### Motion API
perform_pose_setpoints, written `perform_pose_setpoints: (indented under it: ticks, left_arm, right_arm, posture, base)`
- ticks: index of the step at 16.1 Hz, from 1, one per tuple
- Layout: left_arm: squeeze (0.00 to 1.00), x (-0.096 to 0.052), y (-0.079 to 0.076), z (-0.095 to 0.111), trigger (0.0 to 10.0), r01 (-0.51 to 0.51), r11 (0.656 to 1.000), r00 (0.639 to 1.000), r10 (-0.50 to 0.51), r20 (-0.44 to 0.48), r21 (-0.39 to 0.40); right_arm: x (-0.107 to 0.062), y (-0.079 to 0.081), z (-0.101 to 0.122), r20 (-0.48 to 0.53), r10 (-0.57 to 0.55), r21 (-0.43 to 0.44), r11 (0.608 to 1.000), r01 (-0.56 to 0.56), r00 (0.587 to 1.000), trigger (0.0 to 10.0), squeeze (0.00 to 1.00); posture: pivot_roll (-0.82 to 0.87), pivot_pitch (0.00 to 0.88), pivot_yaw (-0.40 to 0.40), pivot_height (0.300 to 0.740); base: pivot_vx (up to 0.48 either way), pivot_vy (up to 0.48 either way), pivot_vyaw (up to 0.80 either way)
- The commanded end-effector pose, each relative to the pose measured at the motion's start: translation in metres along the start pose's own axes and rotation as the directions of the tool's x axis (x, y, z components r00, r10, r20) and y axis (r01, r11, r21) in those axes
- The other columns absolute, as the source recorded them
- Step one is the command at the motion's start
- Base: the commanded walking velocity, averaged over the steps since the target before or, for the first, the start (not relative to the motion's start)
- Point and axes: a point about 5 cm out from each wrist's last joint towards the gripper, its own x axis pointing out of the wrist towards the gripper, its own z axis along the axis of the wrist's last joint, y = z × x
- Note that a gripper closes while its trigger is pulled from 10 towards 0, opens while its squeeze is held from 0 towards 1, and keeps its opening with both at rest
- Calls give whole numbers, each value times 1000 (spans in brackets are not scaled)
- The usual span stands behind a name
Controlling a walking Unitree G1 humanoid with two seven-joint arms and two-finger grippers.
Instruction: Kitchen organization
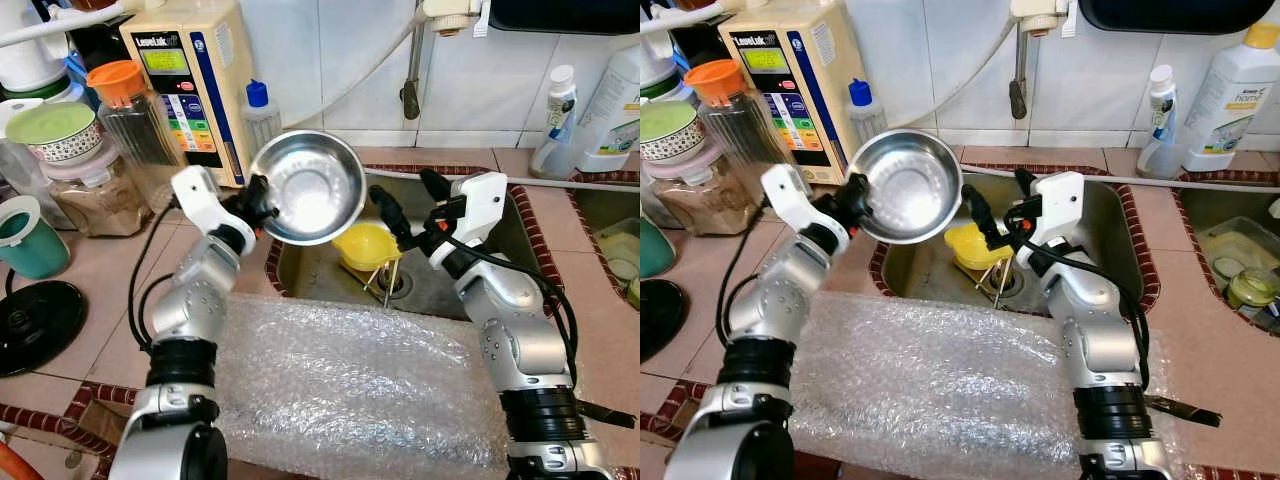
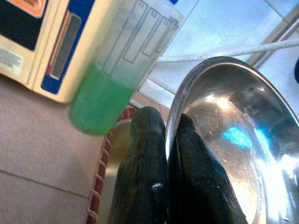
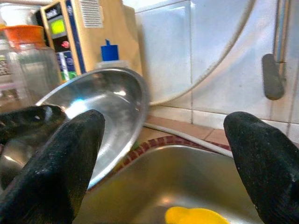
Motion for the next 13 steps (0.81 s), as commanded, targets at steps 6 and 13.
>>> perform_pose_setpoints:
  ticks: [6,13]
  left_arm:
    - [0,-2,-32,6,0,165,986,986,-166,26,17]
    - [0,-9,-41,7,0,221,975,974,-222,38,28]
  right_arm:
    - [16,6,-7,-15,10,56,998,-9,1000,10000,0]
    - [29,-15,-2,14,-158,103,982,155,987,0,0]
  posture:
    - [30,0,115,740]
    - [36,0,103,740]
  base:
    - [0,0,0]
    - [0,0,0]
